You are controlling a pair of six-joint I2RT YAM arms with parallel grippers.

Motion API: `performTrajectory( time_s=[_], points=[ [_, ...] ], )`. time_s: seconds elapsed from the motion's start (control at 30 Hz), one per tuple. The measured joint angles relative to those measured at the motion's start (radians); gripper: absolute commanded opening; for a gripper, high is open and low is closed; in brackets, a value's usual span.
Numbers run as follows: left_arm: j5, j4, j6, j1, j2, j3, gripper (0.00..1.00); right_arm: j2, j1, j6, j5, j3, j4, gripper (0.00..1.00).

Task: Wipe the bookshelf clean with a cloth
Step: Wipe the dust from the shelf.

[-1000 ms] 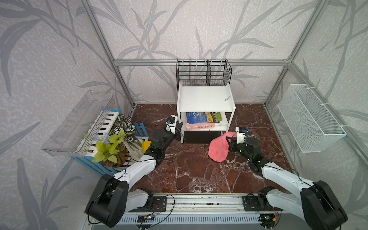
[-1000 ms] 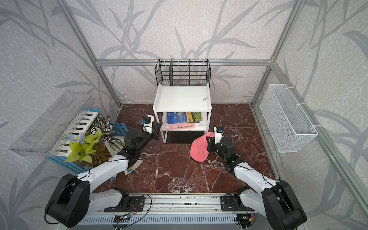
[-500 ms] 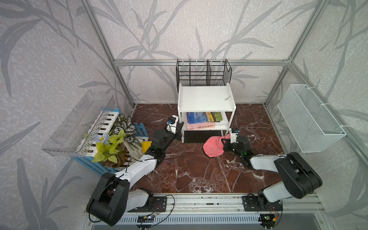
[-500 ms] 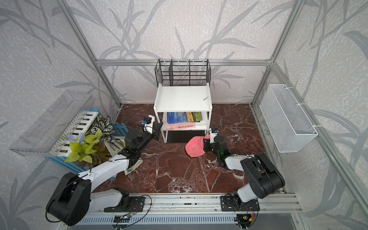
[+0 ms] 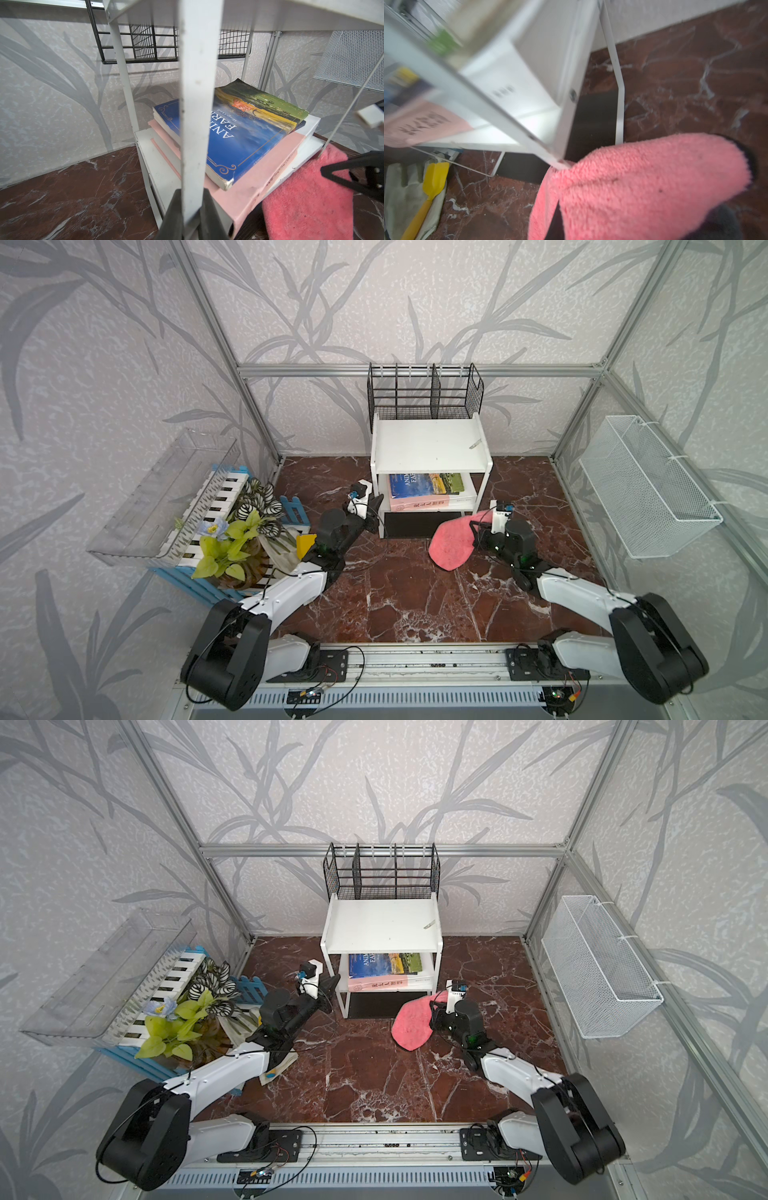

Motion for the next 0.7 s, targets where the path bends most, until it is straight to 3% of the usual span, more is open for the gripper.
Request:
performTrajectory(
  time_s=[0.17, 0.5, 0.7],
  points=[
    [0.0, 0.002, -0.001, 0.001, 0.001, 0.0, 0.0, -0.064, -0.011, -0.074, 0.034, 0.002, 0.0, 0.0],
    [0.001, 0.005, -0.003, 0.001, 0.004, 0.0, 0.0, 0.201, -0.018, -0.015, 0.037, -0.025, 0.021, 0.0],
    [0.01, 0.006, -0.004, 0.005, 0.005, 0.0, 0.0, 0.165, -0.017, 0.003, 0.017, -0.028, 0.029, 0.0]
  ],
)
